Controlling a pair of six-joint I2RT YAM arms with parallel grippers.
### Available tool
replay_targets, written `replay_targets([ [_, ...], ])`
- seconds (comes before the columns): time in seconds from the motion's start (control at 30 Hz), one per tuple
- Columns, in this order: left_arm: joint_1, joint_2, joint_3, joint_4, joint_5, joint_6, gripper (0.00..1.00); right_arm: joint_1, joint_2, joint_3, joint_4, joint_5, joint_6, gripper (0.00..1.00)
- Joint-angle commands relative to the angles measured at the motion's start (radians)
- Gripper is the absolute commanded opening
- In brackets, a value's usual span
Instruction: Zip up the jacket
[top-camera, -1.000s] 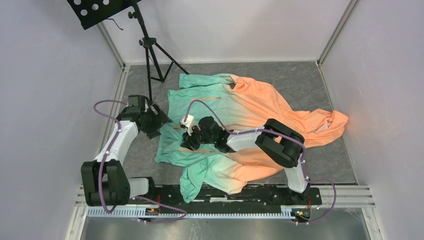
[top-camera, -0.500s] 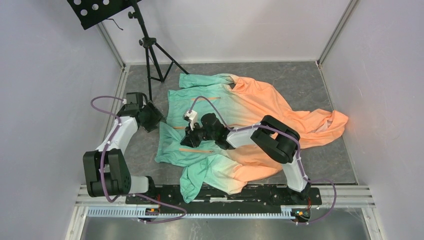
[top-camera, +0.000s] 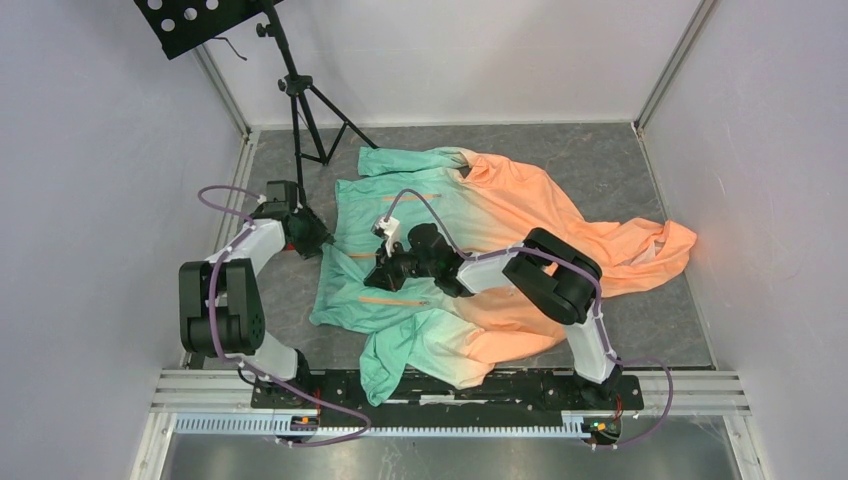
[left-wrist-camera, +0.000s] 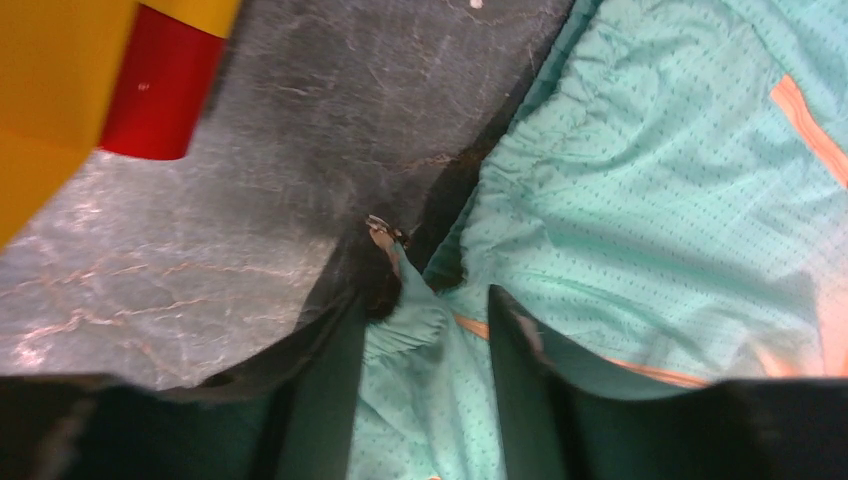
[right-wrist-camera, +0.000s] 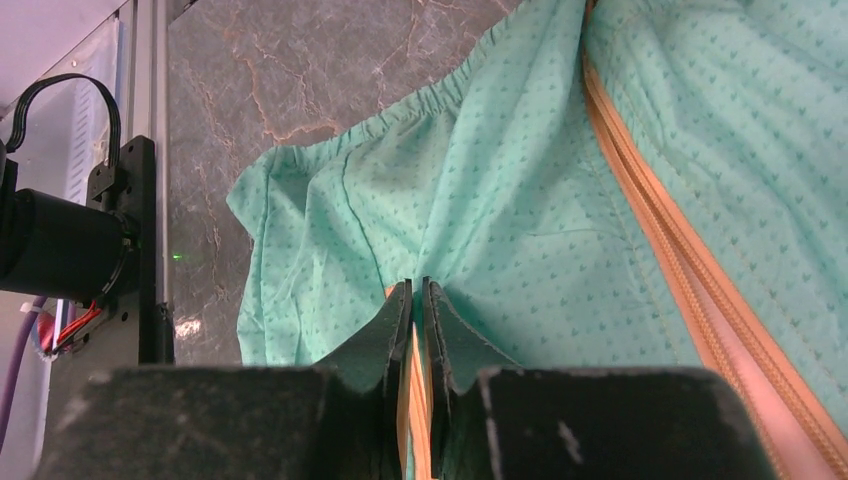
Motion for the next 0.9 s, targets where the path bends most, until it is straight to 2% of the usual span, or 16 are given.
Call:
replay_targets([
  [0.0,-0.004,0.013,0.027,0.064,0.109,0.050,0.47,-0.012,0.005,-0.015,0.046,-0.037,0.016,0.12],
  [0.1,-0.004,-0.047,-0.003,0.052,0.089,0.079,0.36,-0.017,-0.006,-0.010,0.033,-0.046,0.012,0.12],
  [0.13,-0.004,-0.067,-0.016,0.050,0.090,0.079,0.27,-0.017,-0.008,-0.006,0.022,-0.046,0.004,0.12],
  [0.27,-0.005,-0.133,-0.060,0.041,0.123,0.076,0.08,-0.019,-0.005,0.029,-0.023,-0.058,-0.001,0.13],
  [0.33,-0.004,-0.166,-0.092,0.041,0.136,0.075,0.03,-0.020,-0.010,0.048,-0.051,-0.062,-0.001,0.17],
  [0.7,-0.005,-0.380,-0.276,0.152,0.313,0.051,0.02,-0.073,-0.095,0.111,-0.164,-0.057,0.019,0.59],
  [0.87,-0.005,-0.415,-0.282,0.157,0.334,0.045,0.02,-0.057,-0.028,0.144,-0.033,-0.085,0.101,0.66],
])
